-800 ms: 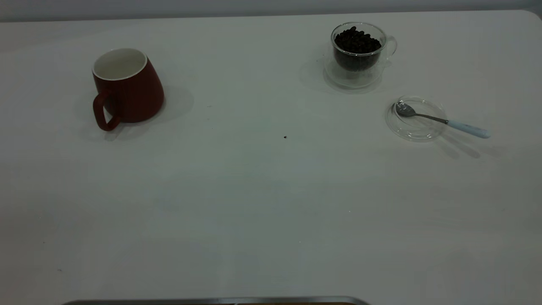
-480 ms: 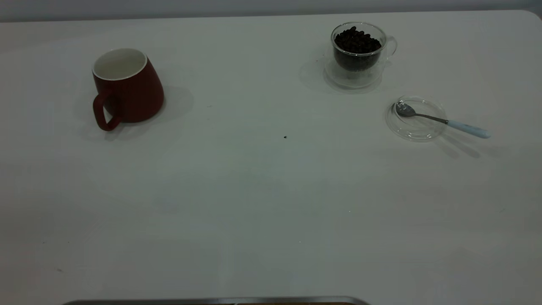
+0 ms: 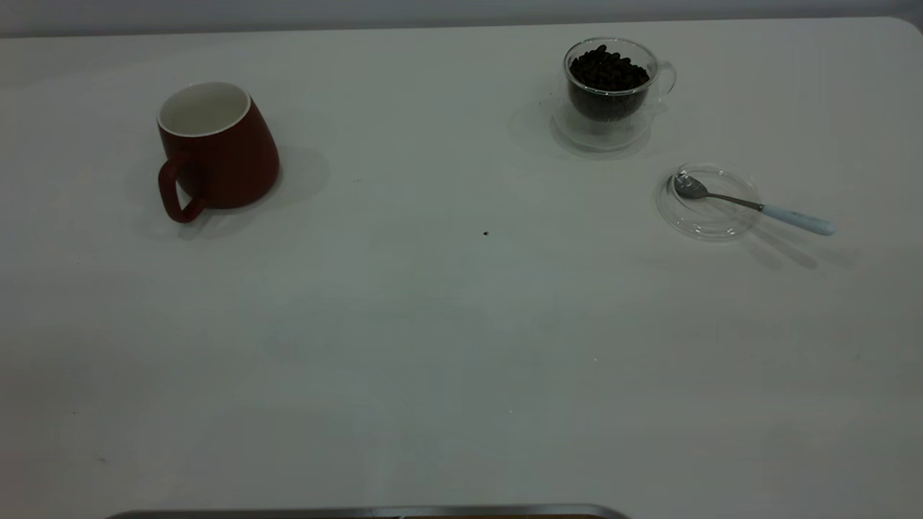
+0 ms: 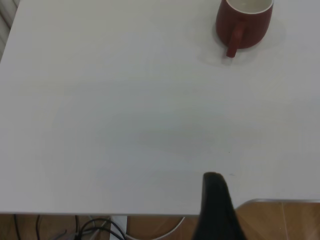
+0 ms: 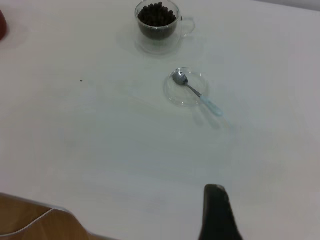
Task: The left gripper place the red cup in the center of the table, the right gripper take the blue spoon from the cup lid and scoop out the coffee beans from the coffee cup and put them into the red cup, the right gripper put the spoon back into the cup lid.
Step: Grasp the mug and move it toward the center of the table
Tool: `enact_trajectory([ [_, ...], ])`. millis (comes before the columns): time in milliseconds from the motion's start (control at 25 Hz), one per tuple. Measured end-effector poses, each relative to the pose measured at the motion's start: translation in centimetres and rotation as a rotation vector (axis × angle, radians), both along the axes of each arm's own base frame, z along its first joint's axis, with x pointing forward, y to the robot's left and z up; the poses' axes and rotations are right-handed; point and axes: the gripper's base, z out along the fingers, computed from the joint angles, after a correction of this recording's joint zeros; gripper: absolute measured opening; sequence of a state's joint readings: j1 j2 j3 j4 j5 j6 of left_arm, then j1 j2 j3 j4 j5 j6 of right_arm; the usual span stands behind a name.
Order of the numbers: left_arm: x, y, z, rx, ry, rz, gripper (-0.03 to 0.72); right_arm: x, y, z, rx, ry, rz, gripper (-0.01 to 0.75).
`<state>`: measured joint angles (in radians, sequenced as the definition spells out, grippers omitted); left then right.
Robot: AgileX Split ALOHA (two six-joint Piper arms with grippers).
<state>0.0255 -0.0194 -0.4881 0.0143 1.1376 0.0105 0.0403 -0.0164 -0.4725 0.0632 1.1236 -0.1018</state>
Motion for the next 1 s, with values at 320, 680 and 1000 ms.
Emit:
enact_trajectory([
  [320,0.0,0.0,0.0,0.0,0.0,0.0,0.577,0.0,0.0,0.0,0.0,0.0,0.0,0.533],
  [680,1.8,0.1,2.6,-0.003,0.084,0.003,0.577,0.0,0.0,0.0,0.0,0.0,0.0,0.533],
  [1000,10.0,0.5,7.4,0.087,0.282,-0.058,0.577,0.0,0.0,0.0,0.0,0.0,0.0,0.533],
])
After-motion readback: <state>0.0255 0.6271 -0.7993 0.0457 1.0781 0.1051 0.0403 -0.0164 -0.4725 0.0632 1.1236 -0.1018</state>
